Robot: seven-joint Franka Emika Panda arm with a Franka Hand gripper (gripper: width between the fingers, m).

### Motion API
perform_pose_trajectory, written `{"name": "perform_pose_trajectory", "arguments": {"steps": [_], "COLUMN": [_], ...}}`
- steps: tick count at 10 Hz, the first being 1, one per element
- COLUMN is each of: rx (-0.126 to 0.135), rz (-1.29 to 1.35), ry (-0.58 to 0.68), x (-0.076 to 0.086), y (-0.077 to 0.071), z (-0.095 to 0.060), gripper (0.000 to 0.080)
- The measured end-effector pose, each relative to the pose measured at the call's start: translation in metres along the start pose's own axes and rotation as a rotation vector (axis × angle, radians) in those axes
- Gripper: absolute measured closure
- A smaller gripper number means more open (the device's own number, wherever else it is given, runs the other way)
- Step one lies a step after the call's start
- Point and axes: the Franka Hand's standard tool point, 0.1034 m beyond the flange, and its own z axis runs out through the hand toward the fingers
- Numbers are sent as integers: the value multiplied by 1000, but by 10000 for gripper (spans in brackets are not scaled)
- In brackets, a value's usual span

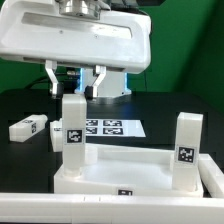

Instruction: Assemble desk

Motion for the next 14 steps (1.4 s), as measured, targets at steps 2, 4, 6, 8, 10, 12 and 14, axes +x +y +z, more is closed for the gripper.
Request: {"name": "perform_pose_trajectory", "arguments": {"steps": [2,4,6,8,10,12,14], "rx": [-2,-13,-29,-49,-48,-48,-49], "rz": [-1,-2,-4,-10,-9,-9,-8], "ry": [-2,17,42,79,76,76,74], "x": [-3,-4,-5,-7,-8,-8,-8], "y": [-1,-1,0,-3,-2,-2,-1], "z": [4,4,3,2,3,3,3], "gripper": [511,511,511,511,430,190,157]}}
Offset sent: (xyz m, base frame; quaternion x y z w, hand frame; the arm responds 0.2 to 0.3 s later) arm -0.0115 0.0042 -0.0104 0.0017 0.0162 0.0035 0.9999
